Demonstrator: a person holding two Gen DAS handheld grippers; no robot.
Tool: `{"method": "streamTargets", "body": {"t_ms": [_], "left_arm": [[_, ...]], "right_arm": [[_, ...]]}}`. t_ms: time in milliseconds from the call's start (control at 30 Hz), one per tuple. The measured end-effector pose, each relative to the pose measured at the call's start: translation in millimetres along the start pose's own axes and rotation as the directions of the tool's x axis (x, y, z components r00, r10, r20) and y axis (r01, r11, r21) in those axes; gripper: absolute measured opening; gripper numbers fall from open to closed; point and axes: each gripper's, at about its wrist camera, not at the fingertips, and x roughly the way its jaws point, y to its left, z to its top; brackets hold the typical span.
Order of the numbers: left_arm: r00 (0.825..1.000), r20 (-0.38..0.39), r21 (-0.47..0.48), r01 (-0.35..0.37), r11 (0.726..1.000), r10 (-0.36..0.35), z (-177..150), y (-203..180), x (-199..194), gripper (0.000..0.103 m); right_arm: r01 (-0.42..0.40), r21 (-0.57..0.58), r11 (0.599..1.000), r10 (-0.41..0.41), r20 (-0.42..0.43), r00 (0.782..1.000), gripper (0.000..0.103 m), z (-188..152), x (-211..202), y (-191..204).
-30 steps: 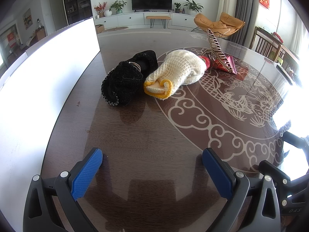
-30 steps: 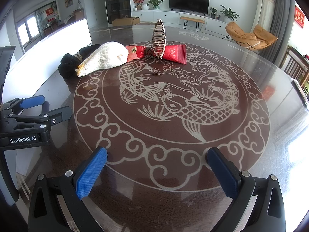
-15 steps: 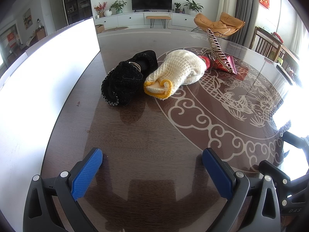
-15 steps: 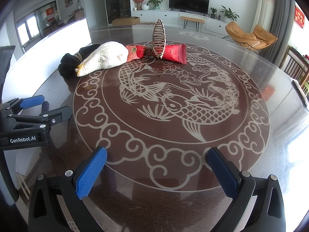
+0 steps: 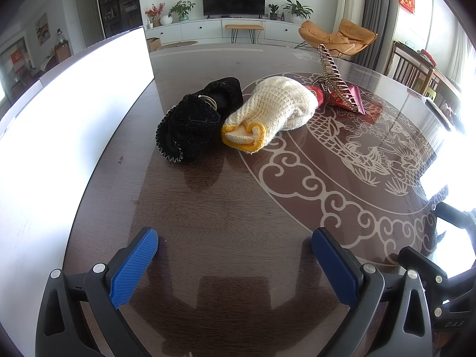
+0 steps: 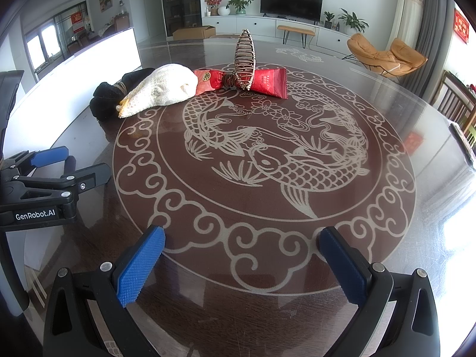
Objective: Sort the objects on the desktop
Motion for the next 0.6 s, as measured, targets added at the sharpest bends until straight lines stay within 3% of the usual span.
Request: {"method": "streamTargets", "body": {"t_ms": [600], "left_arm": [[1.000, 0.000, 0.000, 0.000, 1.000, 0.000, -0.1, -0.2, -0.2, 0.103]], "right_arm": [[-0.001, 0.001, 1.000, 0.001, 0.000, 1.000, 0.103, -0.2, -0.3, 0.9]]}}
